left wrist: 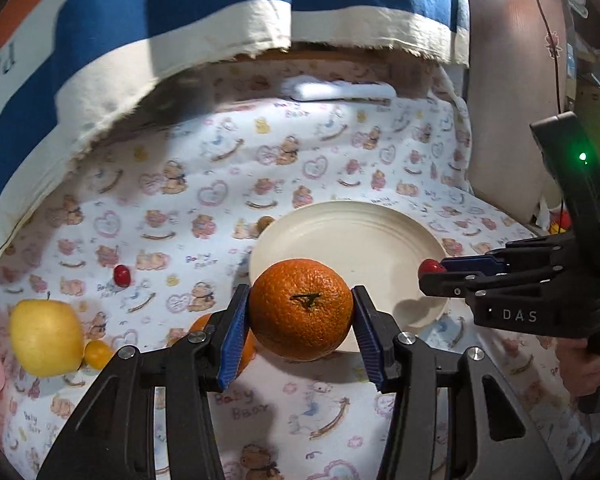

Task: Organize fruits
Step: 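Lower the tangerine onto the white plate with the left gripper while the right gripper places the red fruit there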

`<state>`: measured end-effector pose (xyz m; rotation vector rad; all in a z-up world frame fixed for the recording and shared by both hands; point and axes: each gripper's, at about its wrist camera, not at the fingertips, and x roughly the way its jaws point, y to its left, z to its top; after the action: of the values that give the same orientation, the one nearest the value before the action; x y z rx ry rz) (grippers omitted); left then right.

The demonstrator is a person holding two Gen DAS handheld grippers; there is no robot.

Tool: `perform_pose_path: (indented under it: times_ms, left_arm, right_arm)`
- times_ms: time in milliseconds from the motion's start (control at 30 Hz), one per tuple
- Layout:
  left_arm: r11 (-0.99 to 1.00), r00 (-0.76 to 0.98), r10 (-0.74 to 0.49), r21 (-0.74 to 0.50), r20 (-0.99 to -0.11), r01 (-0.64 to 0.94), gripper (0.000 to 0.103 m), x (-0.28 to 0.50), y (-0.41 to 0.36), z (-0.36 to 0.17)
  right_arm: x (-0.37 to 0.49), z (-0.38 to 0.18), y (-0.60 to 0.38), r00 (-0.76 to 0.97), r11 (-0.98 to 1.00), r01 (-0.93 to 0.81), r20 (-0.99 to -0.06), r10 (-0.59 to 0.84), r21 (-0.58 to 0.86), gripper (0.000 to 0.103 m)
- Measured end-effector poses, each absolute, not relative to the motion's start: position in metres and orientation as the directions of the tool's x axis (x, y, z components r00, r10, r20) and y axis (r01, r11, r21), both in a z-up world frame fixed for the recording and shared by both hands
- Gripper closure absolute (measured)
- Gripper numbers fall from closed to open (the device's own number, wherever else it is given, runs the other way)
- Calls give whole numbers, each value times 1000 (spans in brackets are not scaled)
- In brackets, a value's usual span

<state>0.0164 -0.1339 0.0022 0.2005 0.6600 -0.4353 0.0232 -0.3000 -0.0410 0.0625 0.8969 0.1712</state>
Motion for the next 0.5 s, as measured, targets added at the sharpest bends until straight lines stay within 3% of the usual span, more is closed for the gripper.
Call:
perform_pose_path:
  times_ms: [100,233,500]
  left_arm:
    - [869,677,-319,81,-663,488,55,21,-145,4]
    - [840,551,-377,-23,-744,543,55,38,-154,2]
    - [840,520,-323,14,-791,543,55,49,-174,-16]
  right_arm:
    - [22,-37,-302,612,983,-122,-770,183,136,74]
    - [21,-34,-303,617,985,-118,-768,175,129,74]
    - [24,-37,-309,606,989,-90,-782,147,116,74]
